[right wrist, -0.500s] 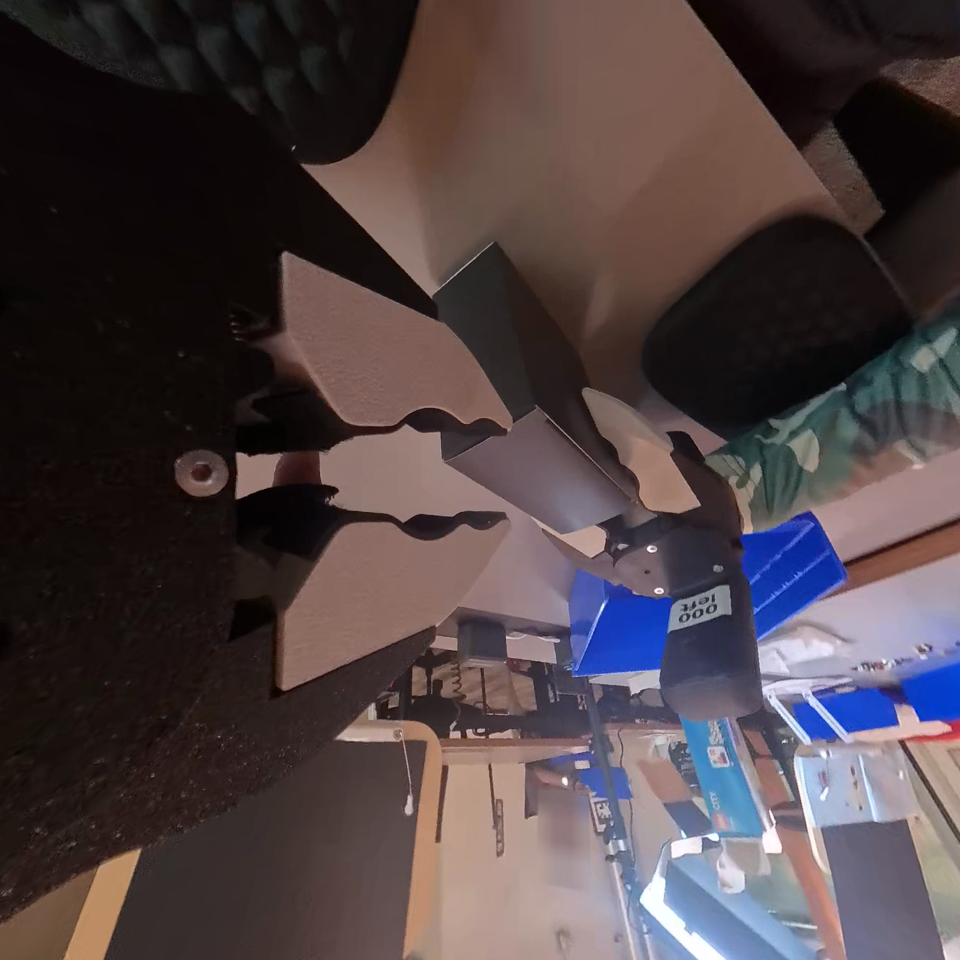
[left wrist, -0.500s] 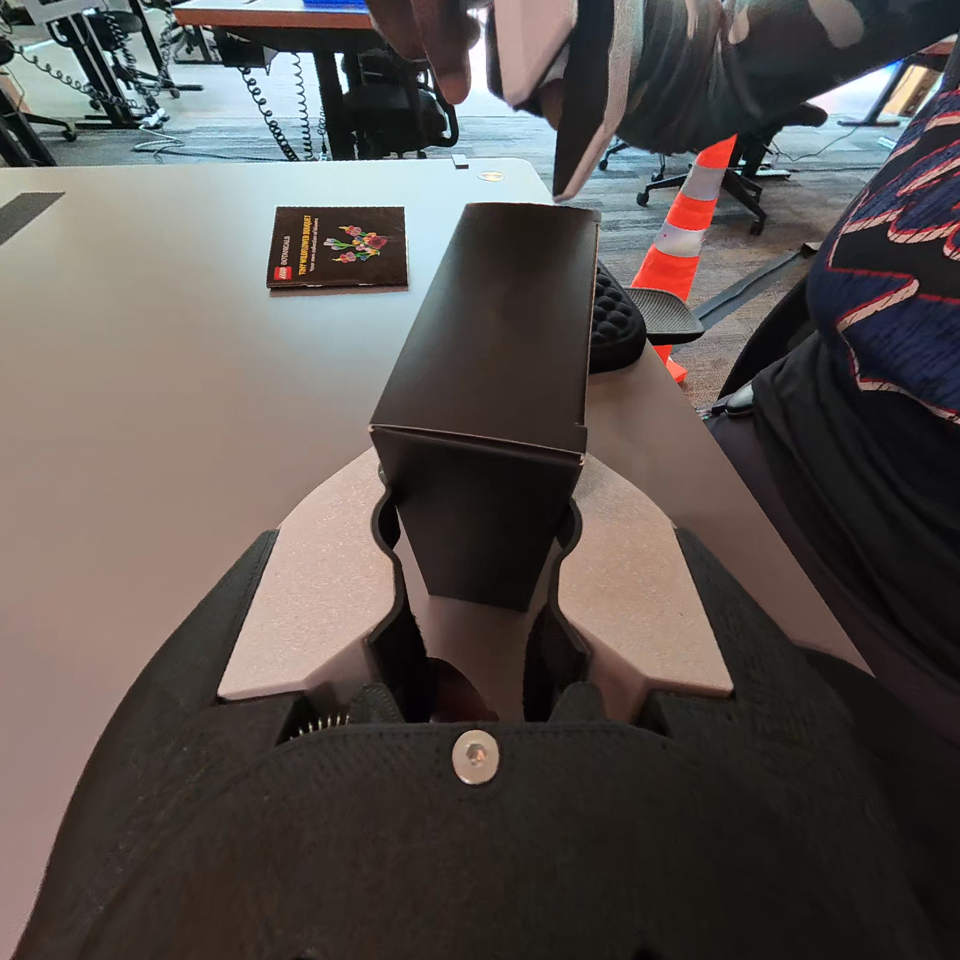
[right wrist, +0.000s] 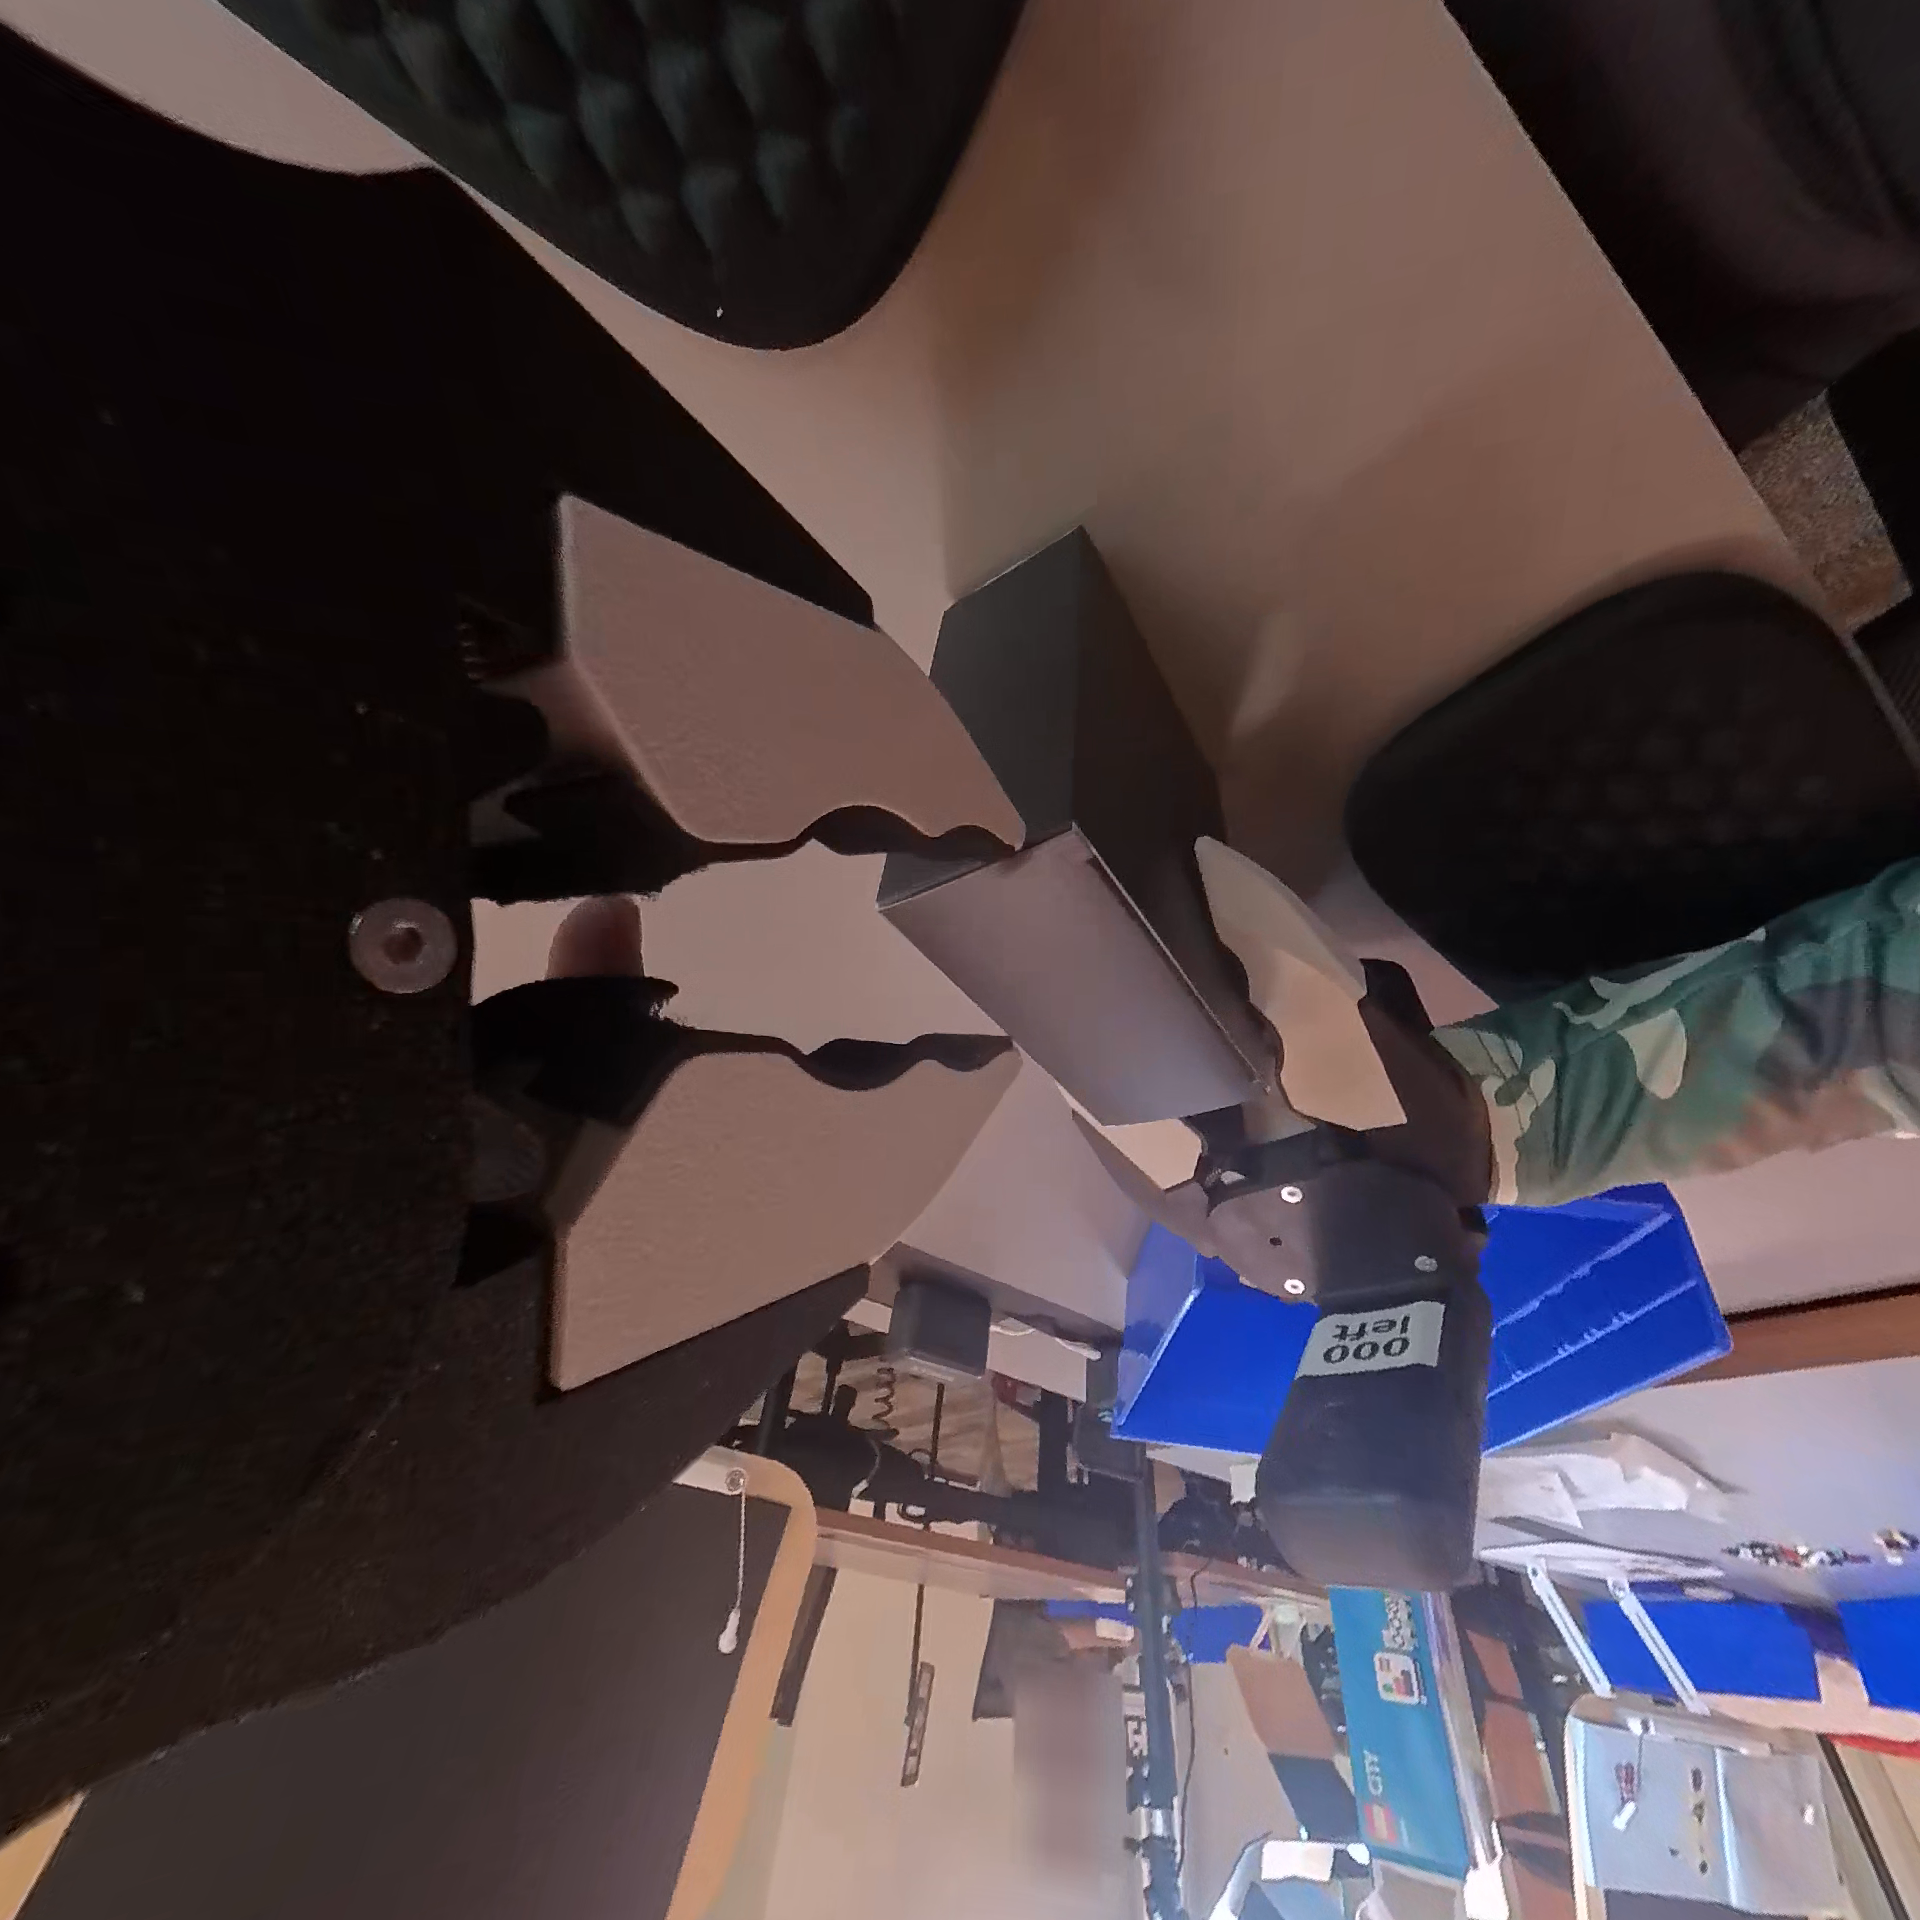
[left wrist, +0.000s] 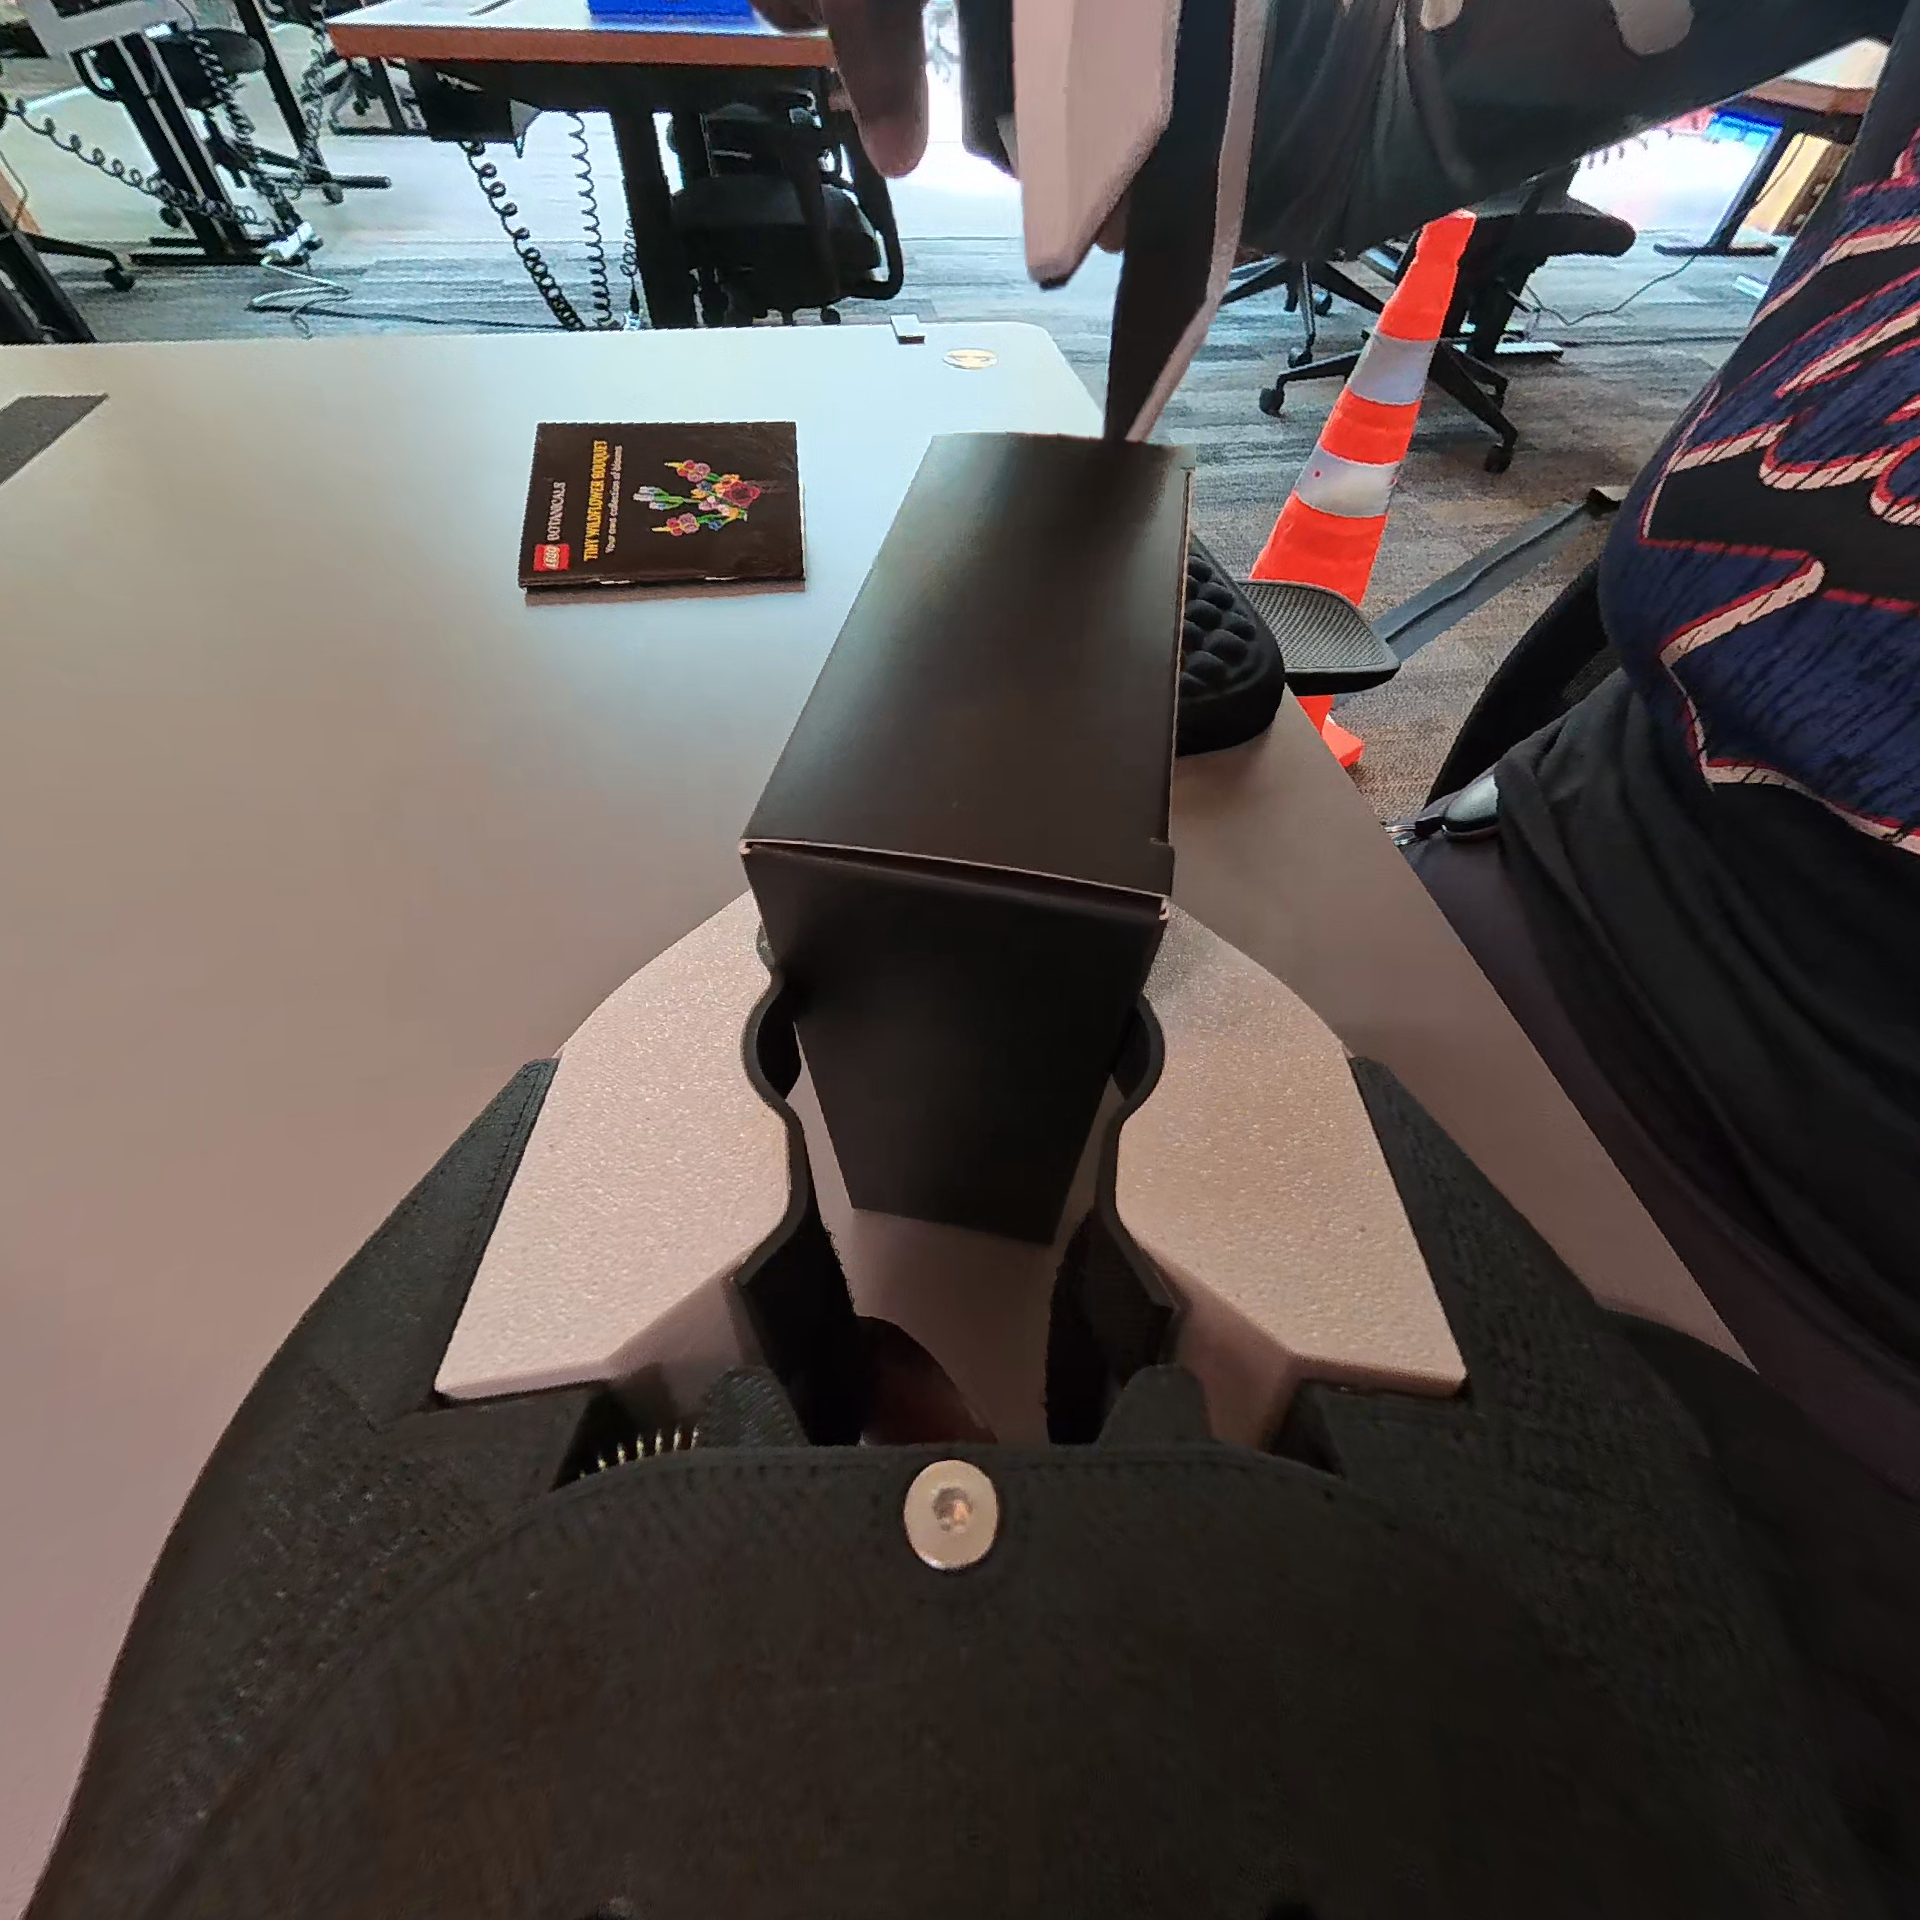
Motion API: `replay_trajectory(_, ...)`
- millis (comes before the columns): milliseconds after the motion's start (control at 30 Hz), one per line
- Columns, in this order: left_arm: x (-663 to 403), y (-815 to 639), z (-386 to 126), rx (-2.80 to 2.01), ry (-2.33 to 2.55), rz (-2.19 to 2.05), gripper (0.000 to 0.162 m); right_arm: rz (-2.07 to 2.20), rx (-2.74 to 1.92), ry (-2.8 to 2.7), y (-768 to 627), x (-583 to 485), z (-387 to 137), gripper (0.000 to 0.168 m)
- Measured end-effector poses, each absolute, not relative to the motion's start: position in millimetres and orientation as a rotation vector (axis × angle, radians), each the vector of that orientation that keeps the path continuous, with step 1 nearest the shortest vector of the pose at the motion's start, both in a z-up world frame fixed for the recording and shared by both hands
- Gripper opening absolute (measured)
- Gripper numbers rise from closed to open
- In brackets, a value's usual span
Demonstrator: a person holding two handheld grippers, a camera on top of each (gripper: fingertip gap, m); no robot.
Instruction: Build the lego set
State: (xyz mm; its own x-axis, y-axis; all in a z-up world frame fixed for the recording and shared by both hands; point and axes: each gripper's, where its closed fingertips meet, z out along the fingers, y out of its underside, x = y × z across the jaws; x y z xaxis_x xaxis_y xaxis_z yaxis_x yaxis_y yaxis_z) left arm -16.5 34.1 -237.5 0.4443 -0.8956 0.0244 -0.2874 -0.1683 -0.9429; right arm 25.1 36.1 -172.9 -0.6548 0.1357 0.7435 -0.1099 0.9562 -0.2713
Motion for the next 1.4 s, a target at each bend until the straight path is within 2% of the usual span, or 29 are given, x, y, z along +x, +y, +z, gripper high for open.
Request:
replay_trajectory(467,-17,32,-239,-1.709,1.045,-0.737,0.058,0.37,0.024,-2.28,30,22,-168,0.038)
replay_trajectory(733,-12,29,-249,-1.797,1.126,-0.7,0.058,0.608,-0.051,-2.253,18,26,-155,0.008)
replay_trajectory(967,-14,36,-246,-1.814,1.074,-0.648,0.058,0.641,-0.228,-2.255,35,30,-165,0.007)
replay_trajectory(1033,-17,40,-244,-1.846,1.02,-0.621,0.058,0.719,-0.453,-2.255,49,31,-172,0.025)
replay_trajectory(1100,-21,46,-245,-1.896,0.966,-0.546,0.058,0.953,-0.773,-2.14,59,27,-174,0.068)
replay_trajectory(1133,-23,49,-245,-1.916,0.941,-0.501,0.059,1.066,-0.965,-2.012,68,20,-174,0.084)
replay_trajectory(1167,-24,51,-245,-1.931,0.918,-0.463,0.059,1.141,-1.15,-1.866,80,14,-178,0.093)
replay_trajectory(1333,-28,62,-245,-2.001,0.739,-0.291,0.059,1.342,-1.486,-1.441,83,0,-207,0.105)
replay_trajectory(1400,-26,62,-245,-2.015,0.723,-0.233,0.059,1.353,-1.497,-1.364,81,-2,-210,0.1)
